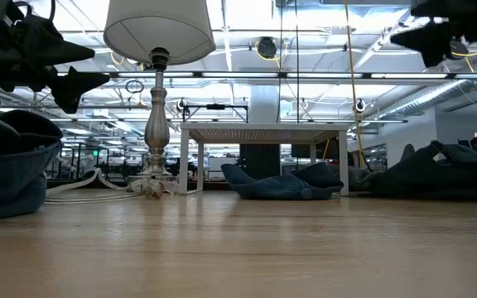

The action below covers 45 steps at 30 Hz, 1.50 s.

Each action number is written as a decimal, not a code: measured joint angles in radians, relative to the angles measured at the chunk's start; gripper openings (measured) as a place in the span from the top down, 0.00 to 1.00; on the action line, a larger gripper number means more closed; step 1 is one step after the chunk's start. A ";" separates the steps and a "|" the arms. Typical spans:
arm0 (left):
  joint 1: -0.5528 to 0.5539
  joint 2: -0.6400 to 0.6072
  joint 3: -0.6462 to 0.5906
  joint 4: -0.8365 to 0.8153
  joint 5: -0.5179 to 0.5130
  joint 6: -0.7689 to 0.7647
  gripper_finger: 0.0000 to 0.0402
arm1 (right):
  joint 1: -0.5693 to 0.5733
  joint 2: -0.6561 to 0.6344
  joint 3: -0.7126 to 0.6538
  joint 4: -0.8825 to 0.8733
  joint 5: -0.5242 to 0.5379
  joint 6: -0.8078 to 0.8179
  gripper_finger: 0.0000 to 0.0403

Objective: Pick & Place hat
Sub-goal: Put the bottom right gray cap on the shelf

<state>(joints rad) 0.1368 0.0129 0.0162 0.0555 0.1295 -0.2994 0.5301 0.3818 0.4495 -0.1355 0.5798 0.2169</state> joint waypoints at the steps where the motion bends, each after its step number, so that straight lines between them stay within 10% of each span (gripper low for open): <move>1: 0.000 0.000 0.000 0.000 0.000 0.000 0.38 | 0.000 0.026 0.034 -0.015 0.000 -0.001 0.37; 28: 0.000 0.000 0.000 0.000 0.000 0.000 0.38 | 0.001 0.520 0.892 -0.663 0.039 0.218 0.37; 45: 0.000 0.000 0.000 0.000 0.000 0.000 0.38 | 0.019 0.706 1.015 -0.904 -0.407 0.895 0.37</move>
<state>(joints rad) 0.1371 0.0130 0.0162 0.0553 0.1295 -0.2996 0.5490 1.0875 1.4643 -1.0392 0.1726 1.1122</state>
